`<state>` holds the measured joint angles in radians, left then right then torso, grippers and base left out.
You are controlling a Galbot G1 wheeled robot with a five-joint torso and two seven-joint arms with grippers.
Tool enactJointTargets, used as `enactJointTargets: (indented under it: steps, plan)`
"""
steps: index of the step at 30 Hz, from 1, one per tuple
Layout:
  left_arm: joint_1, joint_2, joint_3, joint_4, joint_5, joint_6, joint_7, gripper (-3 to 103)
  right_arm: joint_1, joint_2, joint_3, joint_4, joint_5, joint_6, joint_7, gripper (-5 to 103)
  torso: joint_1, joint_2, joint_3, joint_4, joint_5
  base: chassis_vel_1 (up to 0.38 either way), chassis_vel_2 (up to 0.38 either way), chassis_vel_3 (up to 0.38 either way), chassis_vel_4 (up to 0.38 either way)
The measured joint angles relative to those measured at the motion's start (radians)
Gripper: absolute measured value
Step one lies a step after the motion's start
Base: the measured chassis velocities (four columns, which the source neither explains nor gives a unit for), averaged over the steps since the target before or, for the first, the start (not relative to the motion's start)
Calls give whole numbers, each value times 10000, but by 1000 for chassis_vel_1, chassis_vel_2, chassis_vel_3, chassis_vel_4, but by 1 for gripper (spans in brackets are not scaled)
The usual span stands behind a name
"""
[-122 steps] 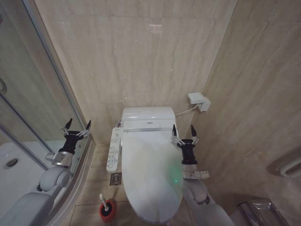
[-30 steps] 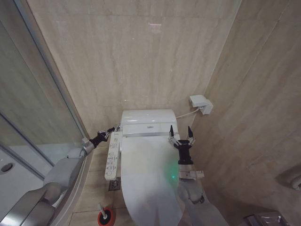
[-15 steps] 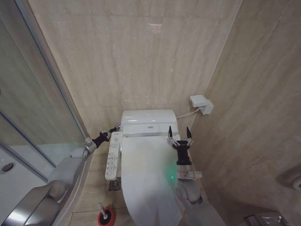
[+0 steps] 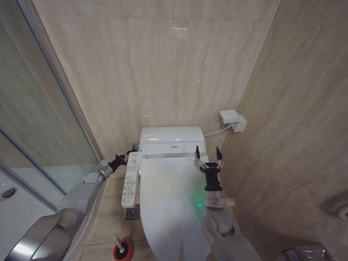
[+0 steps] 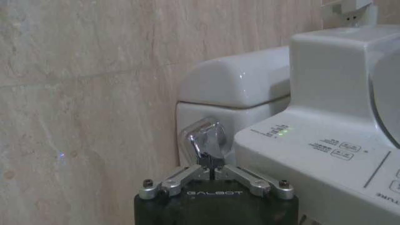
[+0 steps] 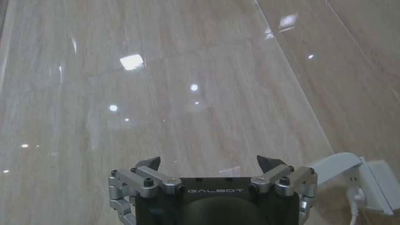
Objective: Open the toilet lid, clean the toilet bowl with a toilet brush, close the toilet lid, and flush.
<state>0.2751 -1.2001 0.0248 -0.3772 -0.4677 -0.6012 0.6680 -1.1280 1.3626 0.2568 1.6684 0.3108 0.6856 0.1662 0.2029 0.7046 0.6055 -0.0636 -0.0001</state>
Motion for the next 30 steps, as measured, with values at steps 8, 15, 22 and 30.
enactJointTargets:
  steps: [8, 15, 22, 30]
  plan:
    - [-16, -71, 3, 54, -1, 8, -52, 0, -22, -6, 14, 1, 11, 16, 3, 100, 0, 0, 0, -3, 2, 0, 0, 0, 0]
    - [-15, -48, 8, 48, 0, 12, -57, 0, -37, 12, 6, 0, 11, 26, 4, 100, 0, 0, 0, -6, 1, 0, 0, 0, 0]
    - [-10, -36, 16, 40, 0, 13, -60, 0, -38, -69, 10, 13, 12, 32, 3, 100, 0, 0, -1, -6, 1, 0, 0, 0, 0]
    - [-25, -61, -10, 50, 8, 23, -64, 0, -60, -61, 15, 46, 16, 32, 5, 100, 0, 0, -1, -2, 1, 0, 0, 0, 0]
